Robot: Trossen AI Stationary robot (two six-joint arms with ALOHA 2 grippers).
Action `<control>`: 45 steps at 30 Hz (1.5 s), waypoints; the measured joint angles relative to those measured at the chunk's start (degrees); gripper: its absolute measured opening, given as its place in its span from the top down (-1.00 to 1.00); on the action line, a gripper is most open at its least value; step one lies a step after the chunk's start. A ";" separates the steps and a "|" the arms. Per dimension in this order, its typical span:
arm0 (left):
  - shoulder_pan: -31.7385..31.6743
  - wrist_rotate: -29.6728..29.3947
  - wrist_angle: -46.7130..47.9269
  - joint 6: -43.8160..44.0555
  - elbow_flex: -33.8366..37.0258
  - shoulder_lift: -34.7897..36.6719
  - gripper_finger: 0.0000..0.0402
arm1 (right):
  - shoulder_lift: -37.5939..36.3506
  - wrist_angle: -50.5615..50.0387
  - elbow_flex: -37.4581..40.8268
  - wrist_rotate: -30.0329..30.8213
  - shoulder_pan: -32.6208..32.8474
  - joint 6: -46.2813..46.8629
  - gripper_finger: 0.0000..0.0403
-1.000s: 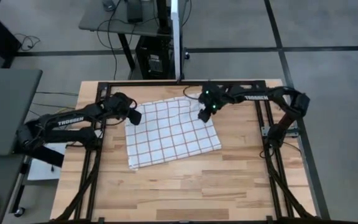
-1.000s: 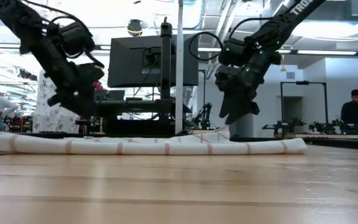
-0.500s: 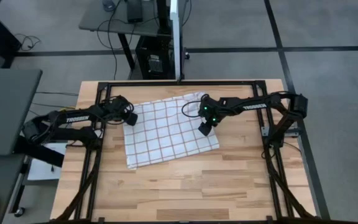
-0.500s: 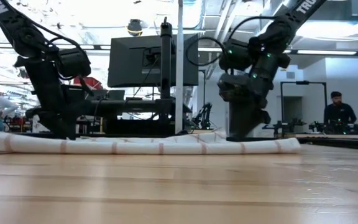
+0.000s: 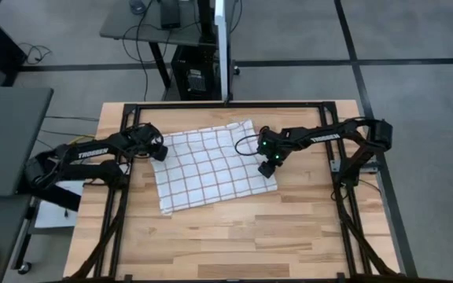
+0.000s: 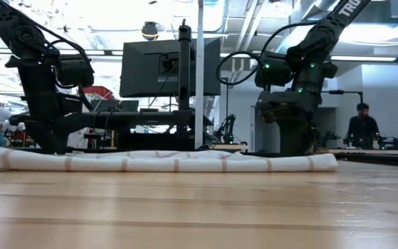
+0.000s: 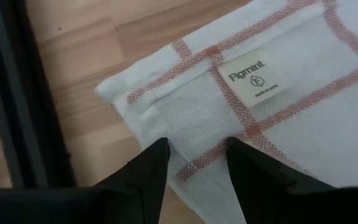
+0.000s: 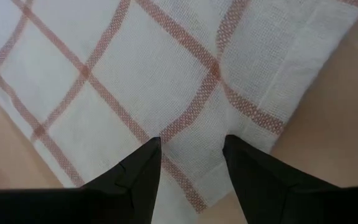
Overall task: Roll towel
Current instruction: Roll the white towel
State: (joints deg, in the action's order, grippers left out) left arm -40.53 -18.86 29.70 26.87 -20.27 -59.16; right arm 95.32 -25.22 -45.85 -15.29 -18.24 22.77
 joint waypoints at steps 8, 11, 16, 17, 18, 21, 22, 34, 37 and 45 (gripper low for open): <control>-0.02 5.89 -3.71 -3.72 -3.89 -0.04 0.27 | -2.34 1.30 -6.44 0.89 -4.60 -0.67 0.13; -0.02 10.56 -4.09 -4.82 -6.51 -0.04 0.27 | -3.14 1.24 -9.12 0.68 -6.85 -2.31 0.13; 1.78 23.45 -8.23 -2.78 -9.03 -0.04 0.27 | -1.28 3.78 -15.11 0.62 -12.74 -2.70 0.13; 2.87 25.78 -9.64 -1.91 -9.07 -0.04 0.27 | 0.16 4.48 -16.22 0.58 -13.94 -2.71 0.13; 4.14 27.23 -10.58 -0.83 -9.06 -0.04 0.27 | 1.89 5.17 -17.39 0.50 -15.03 -2.71 0.13; 8.51 27.54 -12.83 1.67 -9.05 -0.04 0.27 | 7.58 7.10 -21.75 -1.57 -16.93 -2.72 0.13; 9.72 27.00 -12.99 2.44 -9.05 -0.04 0.27 | 9.53 7.65 -23.20 -2.93 -17.20 -2.72 0.13; 19.28 22.29 -12.49 13.68 -9.03 -0.04 0.27 | 22.41 9.72 -32.83 -5.54 -17.20 -3.38 0.13; 22.01 19.38 -12.46 15.28 -9.01 -0.04 0.27 | 22.07 11.75 -33.15 -5.40 -17.56 -3.38 0.13; 27.67 14.35 -12.98 19.07 -8.93 -0.09 0.27 | 22.18 9.21 -32.30 -4.22 -17.79 -5.71 0.13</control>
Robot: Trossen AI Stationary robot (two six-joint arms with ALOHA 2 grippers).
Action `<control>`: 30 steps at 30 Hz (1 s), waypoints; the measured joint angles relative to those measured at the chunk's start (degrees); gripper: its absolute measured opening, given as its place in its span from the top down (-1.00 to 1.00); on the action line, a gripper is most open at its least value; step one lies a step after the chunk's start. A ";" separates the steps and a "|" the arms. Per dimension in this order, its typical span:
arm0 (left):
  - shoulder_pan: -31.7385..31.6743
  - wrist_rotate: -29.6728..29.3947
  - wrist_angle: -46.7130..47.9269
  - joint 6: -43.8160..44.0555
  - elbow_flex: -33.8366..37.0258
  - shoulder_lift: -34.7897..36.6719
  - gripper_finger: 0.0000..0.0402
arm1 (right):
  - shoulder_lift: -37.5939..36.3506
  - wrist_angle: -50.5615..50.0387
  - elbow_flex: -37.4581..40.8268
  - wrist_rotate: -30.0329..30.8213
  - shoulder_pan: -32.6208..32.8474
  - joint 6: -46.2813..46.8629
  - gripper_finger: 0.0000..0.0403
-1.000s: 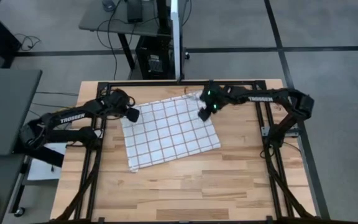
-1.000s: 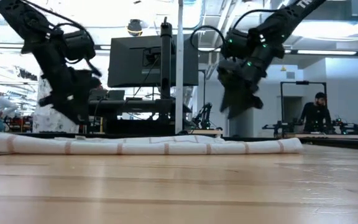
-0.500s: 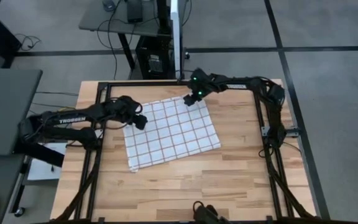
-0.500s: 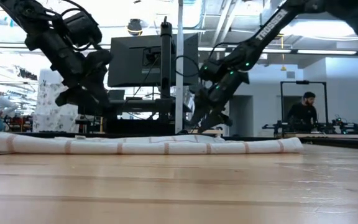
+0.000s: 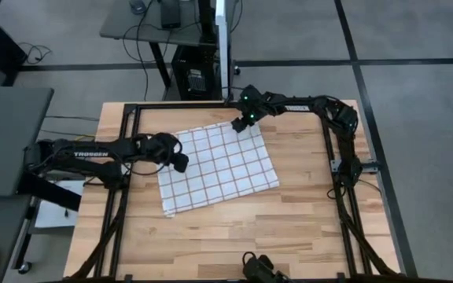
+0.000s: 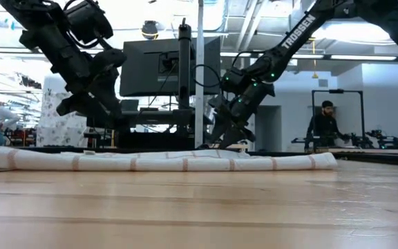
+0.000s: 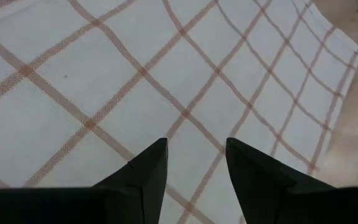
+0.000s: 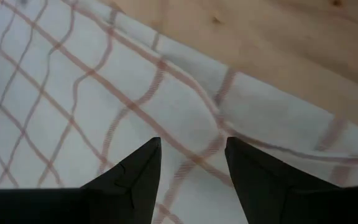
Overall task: Roll towel
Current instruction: Roll the white towel
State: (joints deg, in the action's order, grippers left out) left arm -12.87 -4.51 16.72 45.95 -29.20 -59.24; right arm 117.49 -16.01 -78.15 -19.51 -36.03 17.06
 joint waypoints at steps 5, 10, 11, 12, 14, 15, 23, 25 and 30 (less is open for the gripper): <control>4.14 -0.58 -4.63 4.20 2.51 -1.68 0.27 | 0.00 1.61 0.00 0.60 -0.20 0.01 0.13; 7.37 -0.75 -8.81 7.21 4.10 -7.15 0.27 | 0.00 0.37 0.04 0.64 0.49 0.68 0.13; 7.65 -0.87 -9.56 7.24 4.08 -8.27 0.27 | 0.00 0.49 0.04 0.63 0.71 0.55 0.13; 7.85 -1.03 -10.17 7.26 4.05 -9.37 0.27 | 0.00 0.50 0.04 0.63 0.90 0.47 0.13; 8.09 -1.16 -11.53 7.30 4.05 -11.66 0.27 | 0.00 0.61 0.04 0.82 1.27 0.44 0.13; 8.28 -1.17 -11.91 7.48 4.01 -12.70 0.27 | 0.30 0.80 0.04 1.56 1.29 0.45 0.13; 10.96 -1.35 -15.62 9.48 3.84 -18.30 0.27 | 2.67 1.76 -0.08 3.08 -0.06 1.32 0.14; 11.60 -1.34 -16.14 10.14 3.81 -18.62 0.27 | 2.67 3.11 -0.34 3.15 -0.21 1.42 0.15; 12.45 -1.11 -17.31 10.82 3.86 -18.73 0.27 | 2.67 3.98 -2.16 3.42 -1.97 1.20 0.19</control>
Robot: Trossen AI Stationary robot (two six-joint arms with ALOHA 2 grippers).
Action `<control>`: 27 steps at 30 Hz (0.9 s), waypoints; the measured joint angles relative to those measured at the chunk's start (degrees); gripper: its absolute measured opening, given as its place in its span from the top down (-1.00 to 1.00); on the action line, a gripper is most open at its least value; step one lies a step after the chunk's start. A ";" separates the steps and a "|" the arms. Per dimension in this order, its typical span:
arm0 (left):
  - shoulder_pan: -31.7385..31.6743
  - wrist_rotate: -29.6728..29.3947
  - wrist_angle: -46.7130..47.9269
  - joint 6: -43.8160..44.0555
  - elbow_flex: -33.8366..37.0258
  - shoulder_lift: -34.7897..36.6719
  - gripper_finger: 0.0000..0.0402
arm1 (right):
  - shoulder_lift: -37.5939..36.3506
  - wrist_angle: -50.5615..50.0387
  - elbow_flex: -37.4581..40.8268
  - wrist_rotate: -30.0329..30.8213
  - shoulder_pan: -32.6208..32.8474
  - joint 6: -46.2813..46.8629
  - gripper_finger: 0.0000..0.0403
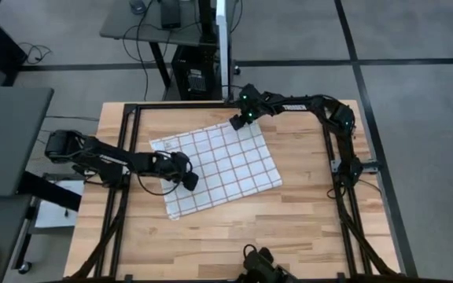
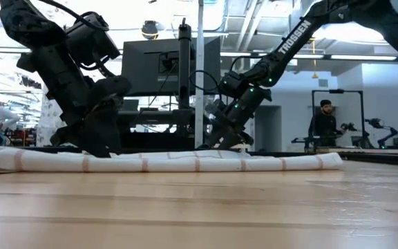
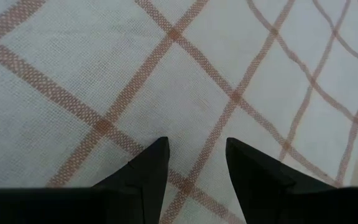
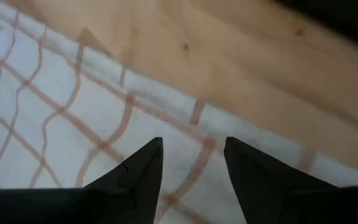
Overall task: Roll towel
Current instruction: Roll the white towel
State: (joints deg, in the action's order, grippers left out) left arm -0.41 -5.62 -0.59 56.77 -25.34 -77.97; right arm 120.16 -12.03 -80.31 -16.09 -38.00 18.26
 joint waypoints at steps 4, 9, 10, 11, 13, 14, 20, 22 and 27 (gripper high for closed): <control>0.03 0.10 -0.20 0.09 0.02 -0.02 0.27 | 0.00 3.53 -0.74 0.96 -1.69 0.44 0.20; 0.03 0.58 -0.20 0.12 -0.05 -0.01 0.27 | -0.11 -5.23 -4.00 -3.09 -3.02 -0.37 0.20; 0.03 0.63 -0.24 0.11 -0.07 -0.01 0.27 | -0.11 -8.20 -4.62 -4.16 -2.97 -1.76 0.20; 0.03 0.63 -0.21 0.12 -0.14 0.00 0.27 | -0.11 -10.81 -5.13 -4.46 -2.71 -3.15 0.20; -0.13 0.72 -0.06 -0.32 -0.42 -0.02 0.27 | -0.11 -15.43 -5.64 -4.65 -2.12 -5.15 0.20; -0.25 0.80 -0.05 -0.58 -0.56 -0.01 0.27 | -0.11 -17.04 -5.69 -4.68 -1.77 -5.83 0.20; -0.34 0.76 -0.03 -1.88 -0.96 -0.02 0.27 | 0.05 -17.49 -5.69 0.68 0.70 -7.72 0.20; -0.34 0.70 -0.07 -1.88 -0.96 -0.02 0.27 | 0.11 -15.94 -5.69 3.30 1.29 -8.46 0.20; -0.34 0.56 -0.07 -1.61 -0.96 -0.01 0.27 | 1.01 -16.18 -5.80 4.32 1.53 -8.67 0.20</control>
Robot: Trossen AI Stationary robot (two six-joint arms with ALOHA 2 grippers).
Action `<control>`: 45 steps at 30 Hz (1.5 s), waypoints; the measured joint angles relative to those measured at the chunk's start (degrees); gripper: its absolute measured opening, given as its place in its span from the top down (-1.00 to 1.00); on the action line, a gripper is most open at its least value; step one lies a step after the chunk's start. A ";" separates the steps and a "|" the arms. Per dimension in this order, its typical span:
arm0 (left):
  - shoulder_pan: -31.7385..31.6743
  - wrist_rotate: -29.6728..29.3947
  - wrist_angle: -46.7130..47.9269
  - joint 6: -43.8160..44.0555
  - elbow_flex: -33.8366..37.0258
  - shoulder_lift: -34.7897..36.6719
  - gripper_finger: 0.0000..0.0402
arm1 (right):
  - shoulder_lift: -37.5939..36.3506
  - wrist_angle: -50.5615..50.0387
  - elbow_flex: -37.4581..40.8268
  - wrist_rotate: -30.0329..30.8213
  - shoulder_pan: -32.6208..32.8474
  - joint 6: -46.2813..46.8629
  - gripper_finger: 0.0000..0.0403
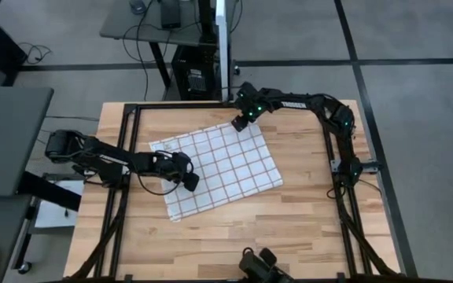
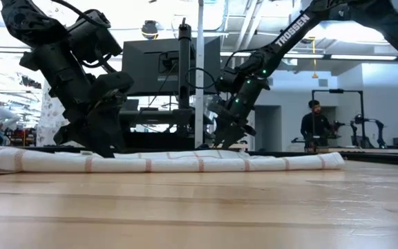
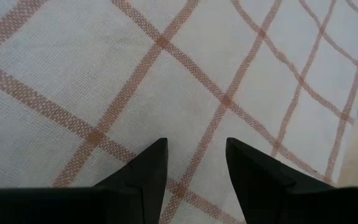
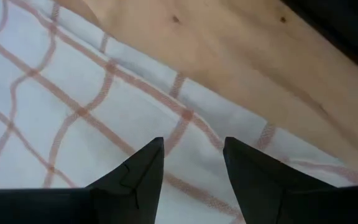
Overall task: Roll towel
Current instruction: Roll the white towel
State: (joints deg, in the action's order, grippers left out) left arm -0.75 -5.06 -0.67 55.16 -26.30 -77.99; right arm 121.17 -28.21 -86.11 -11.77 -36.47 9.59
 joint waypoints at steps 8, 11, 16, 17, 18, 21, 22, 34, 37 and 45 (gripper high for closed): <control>0.00 -0.14 -0.05 0.15 -0.07 0.01 0.27 | 5.84 -6.70 -7.13 -0.09 -0.28 -0.89 0.20; 0.00 -0.14 -0.10 0.34 -0.07 0.01 0.27 | 7.82 -7.88 -10.98 -0.06 -0.44 -1.93 0.20; 0.43 -0.13 0.00 1.45 -0.08 0.01 0.27 | 10.91 -9.83 -17.02 0.12 -1.88 -1.64 0.20; 0.59 -0.13 0.00 1.55 -0.09 0.01 0.27 | 11.30 -9.91 -17.97 0.12 -2.24 -1.23 0.20; 0.74 -0.13 0.09 1.59 -0.09 0.01 0.27 | 11.50 -9.74 -18.82 0.15 -2.58 -0.82 0.20; 0.83 -0.13 0.32 1.51 -0.09 0.03 0.27 | 11.43 -5.40 -19.92 0.11 -3.66 0.86 0.20; 0.83 -0.13 0.39 1.51 -0.09 0.03 0.27 | 11.43 -3.90 -20.19 0.10 -3.96 1.43 0.20; -6.45 0.02 3.51 -7.59 -4.00 7.78 0.27 | 6.53 -21.21 -23.03 -16.46 -3.80 -6.82 0.20; -11.20 -0.01 5.55 -13.48 -7.13 9.62 0.27 | 3.43 -27.30 -21.40 -16.67 -1.18 -10.99 0.20; -22.86 5.77 5.45 -26.24 -14.36 3.63 0.27 | -3.14 -22.78 -5.30 -13.95 9.73 -6.46 0.20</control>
State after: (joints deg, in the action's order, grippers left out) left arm -23.62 0.71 4.78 28.92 -40.66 -74.35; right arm 118.03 -50.99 -91.40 -25.72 -26.74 3.13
